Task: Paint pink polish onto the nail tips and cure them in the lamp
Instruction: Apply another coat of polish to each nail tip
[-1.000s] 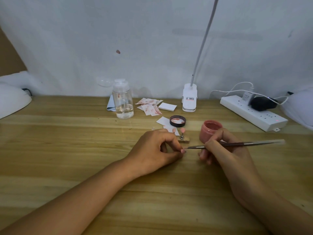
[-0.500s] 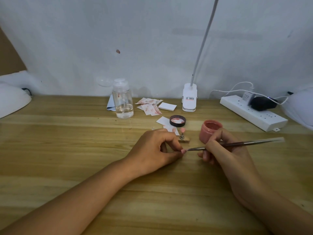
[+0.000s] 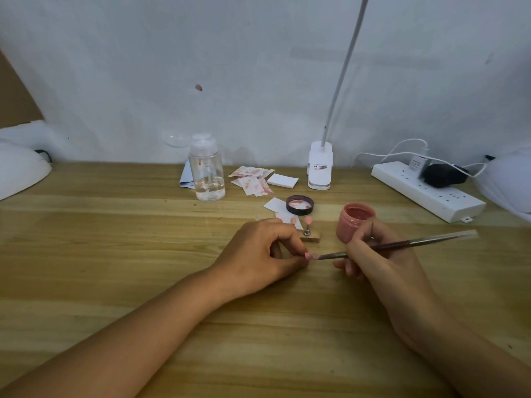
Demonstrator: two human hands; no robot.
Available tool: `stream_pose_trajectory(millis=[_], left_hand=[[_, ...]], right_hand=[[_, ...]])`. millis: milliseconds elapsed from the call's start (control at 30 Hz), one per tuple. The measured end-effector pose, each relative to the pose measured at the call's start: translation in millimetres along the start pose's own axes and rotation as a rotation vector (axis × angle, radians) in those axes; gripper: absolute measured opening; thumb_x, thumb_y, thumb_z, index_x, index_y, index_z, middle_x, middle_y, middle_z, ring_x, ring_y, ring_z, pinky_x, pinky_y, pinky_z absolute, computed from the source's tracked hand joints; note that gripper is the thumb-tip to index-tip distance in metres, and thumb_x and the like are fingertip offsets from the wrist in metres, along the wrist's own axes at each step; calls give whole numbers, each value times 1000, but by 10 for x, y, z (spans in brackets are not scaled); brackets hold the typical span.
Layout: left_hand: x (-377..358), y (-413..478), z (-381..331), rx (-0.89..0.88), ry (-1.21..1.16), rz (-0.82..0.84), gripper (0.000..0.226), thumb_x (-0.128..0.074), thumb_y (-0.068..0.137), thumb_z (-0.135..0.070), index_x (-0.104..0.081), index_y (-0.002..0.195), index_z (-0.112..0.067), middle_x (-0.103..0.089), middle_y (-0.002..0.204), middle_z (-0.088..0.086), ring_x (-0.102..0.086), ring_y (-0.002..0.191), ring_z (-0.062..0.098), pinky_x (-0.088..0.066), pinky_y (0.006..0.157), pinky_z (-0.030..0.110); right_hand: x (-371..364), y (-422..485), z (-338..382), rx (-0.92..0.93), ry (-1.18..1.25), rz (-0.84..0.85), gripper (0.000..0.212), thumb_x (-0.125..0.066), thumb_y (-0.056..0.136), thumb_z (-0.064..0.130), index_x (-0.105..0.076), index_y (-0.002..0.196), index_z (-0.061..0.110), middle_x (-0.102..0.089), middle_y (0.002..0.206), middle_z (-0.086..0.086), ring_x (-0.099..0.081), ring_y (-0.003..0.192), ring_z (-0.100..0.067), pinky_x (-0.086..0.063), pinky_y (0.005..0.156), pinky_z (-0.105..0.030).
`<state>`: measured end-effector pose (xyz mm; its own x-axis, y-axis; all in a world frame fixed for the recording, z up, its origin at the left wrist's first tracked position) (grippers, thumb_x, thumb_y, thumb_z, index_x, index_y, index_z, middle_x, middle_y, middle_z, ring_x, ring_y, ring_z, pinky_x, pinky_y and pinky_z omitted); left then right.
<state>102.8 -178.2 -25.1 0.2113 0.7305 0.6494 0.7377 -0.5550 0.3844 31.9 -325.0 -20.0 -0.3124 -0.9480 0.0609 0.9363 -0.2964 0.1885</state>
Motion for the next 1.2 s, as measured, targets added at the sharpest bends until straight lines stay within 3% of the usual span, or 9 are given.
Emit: stream_pose_trajectory(millis=[133, 300, 567, 767, 933, 1100, 1200], left_hand=[[19, -18, -77, -58, 58, -27, 14, -80, 79, -31, -68, 72, -30, -57, 74, -16, -54, 56, 4, -37, 55, 17], [22, -42, -159, -110, 112, -36, 14, -79, 80, -31, -66, 75, -31, -52, 74, -20, -53, 58, 4, -37, 56, 21], [19, -48, -174, -111, 128, -33, 17, -80, 79, -26, -65, 73, -30, -52, 74, -18, -53, 58, 3, -35, 56, 19], [26, -52, -178, -106, 134, -30, 20, -81, 77, -22, -65, 74, -34, -52, 74, -18, -54, 57, 4, -33, 56, 18], [26, -47, -170, -106, 137, -31, 17, -80, 77, -25, -65, 75, -33, -52, 74, -19, -54, 58, 3, -33, 56, 18], [43, -59, -196, -125, 144, -55, 17, -78, 80, -32, -63, 72, -31, -51, 73, -22, -53, 58, 2, -32, 55, 14], [35, -57, -197, -122, 152, -38, 16, -79, 79, -29, -65, 73, -30, -51, 73, -20, -53, 59, 2, -33, 56, 18]], right_hand=[[35, 0, 24, 29, 31, -27, 12, -52, 86, -7, -45, 77, -9, -53, 52, -6, -58, 62, -21, -52, 66, -29], [-25, -12, 30, 30, 12, 29, 13, -54, 86, -5, -47, 76, -7, -59, 54, -6, -56, 58, -18, -44, 49, -17], [-50, -18, 20, 16, 5, 48, 12, -56, 86, -3, -48, 77, -7, -60, 55, -6, -55, 55, -13, -43, 49, -17], [-72, -24, 29, 13, 17, 59, 12, -55, 86, -5, -46, 82, -11, -60, 54, -6, -55, 57, -18, -43, 49, -18], [-82, -25, 42, 28, -1, 68, 11, -55, 86, -5, -47, 80, -10, -61, 55, -6, -56, 54, -13, -44, 48, -17], [9, -7, 33, 34, 49, -7, 17, -51, 88, -6, -48, 72, 1, -57, 52, -6, -55, 61, -23, -42, 49, -18], [-53, -16, 12, 14, 16, 45, 13, -54, 87, -3, -48, 75, -4, -59, 54, -5, -56, 58, -17, -43, 48, -17]])
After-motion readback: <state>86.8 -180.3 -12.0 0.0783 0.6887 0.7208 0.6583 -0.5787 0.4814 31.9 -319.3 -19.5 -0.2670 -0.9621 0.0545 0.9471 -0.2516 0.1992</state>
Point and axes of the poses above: each hand's wrist, its own y-axis towards the middle knuckle, its own x-axis out of the back of the hand, z = x × y, the point moved 10 cm from there along y, towards the middle knuckle
